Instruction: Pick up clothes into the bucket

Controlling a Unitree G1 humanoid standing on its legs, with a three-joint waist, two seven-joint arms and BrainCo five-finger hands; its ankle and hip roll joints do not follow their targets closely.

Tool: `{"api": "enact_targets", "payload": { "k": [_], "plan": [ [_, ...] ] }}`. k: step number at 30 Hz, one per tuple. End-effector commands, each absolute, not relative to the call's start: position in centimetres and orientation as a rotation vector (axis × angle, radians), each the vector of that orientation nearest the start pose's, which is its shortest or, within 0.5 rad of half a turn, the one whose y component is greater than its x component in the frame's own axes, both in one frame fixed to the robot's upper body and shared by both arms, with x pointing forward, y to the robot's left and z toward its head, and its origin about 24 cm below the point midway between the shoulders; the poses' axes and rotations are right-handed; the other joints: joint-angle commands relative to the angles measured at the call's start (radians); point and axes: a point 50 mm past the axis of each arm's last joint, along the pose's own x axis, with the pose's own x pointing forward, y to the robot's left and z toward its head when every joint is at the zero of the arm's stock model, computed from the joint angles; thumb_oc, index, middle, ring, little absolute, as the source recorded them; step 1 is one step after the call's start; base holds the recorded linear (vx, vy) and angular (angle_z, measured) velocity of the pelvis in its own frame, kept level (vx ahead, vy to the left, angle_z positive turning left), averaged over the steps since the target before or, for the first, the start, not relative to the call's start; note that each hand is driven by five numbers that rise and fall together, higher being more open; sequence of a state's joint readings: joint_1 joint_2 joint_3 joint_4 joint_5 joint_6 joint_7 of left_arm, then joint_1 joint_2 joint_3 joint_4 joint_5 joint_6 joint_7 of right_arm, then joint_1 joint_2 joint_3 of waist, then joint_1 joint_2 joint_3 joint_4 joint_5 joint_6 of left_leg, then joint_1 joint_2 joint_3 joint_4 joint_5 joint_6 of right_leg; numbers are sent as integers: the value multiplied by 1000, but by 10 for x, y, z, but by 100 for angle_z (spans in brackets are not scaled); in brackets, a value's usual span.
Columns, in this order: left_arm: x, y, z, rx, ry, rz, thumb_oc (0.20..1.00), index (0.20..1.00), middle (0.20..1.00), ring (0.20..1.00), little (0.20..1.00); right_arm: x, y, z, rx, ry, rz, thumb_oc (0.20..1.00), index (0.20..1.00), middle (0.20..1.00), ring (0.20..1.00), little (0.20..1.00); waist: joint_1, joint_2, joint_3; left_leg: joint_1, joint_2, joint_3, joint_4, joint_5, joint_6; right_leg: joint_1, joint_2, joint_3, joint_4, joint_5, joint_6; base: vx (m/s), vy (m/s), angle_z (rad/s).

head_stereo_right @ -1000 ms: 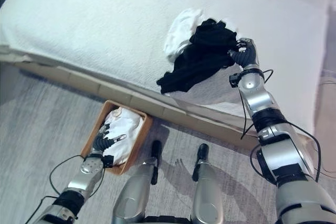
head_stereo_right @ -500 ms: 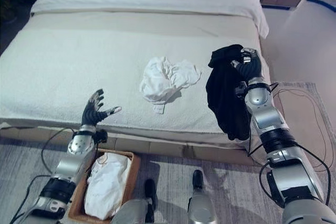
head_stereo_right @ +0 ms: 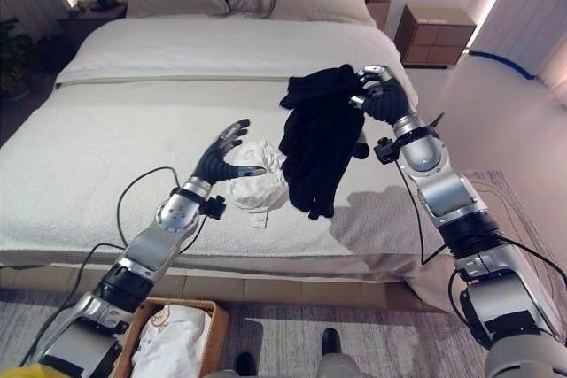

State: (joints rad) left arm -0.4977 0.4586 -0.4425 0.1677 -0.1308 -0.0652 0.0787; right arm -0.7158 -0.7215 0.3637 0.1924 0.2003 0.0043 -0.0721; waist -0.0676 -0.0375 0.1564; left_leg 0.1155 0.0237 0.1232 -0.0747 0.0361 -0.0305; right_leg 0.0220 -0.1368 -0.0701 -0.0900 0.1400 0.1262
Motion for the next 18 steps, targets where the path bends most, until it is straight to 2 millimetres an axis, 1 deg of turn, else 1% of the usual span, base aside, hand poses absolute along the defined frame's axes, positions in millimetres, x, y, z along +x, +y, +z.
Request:
{"api": "enact_targets", "payload": {
  "k": [1,6,10,15,17,18],
  "plan": [
    [327,104,145,484,-378,-444,1000,1000,1000,1000,1000,341,-157,264,-577,-619,262,200,200,200,200,200,-1,-40,-98,-41,-9,-20,102,-110,-11,16,-17,-40,84,-118,48,0,0,0],
    [326,85,152,391,-383,-518,1000,1000,1000,1000,1000,331,-139,262,-553,-633,398,200,200,200,200,200,-8,-39,-106,-33,-4,-22,94,-104,-14,27,-17,-46,78,-117,47,0,0,0],
    [324,71,149,293,-360,-558,1000,1000,1000,1000,1000,320,-126,262,-536,-650,517,200,200,200,200,200,-12,-38,-111,-32,-2,-25,85,-94,-19,30,-16,-52,74,-116,45,0,0,0],
    [323,61,145,261,-339,-580,1000,1000,1000,1000,1000,312,-120,264,-514,-664,579,200,200,200,200,200,-17,-40,-113,-31,-2,-30,78,-87,-22,34,-16,-62,70,-112,44,0,0,0],
    [322,56,142,203,-309,-599,1000,1000,1000,1000,1000,309,-118,266,-504,-676,592,200,200,200,200,200,-20,-39,-112,-31,0,-31,78,-86,-22,36,-17,-63,70,-113,43,0,0,0],
    [320,52,137,131,-269,-632,1000,1000,1000,1000,1000,308,-118,266,-493,-680,592,200,200,200,200,200,-23,-37,-112,-27,0,-30,78,-86,-22,38,-17,-64,70,-112,43,-4,-4,3]
  ]
}}
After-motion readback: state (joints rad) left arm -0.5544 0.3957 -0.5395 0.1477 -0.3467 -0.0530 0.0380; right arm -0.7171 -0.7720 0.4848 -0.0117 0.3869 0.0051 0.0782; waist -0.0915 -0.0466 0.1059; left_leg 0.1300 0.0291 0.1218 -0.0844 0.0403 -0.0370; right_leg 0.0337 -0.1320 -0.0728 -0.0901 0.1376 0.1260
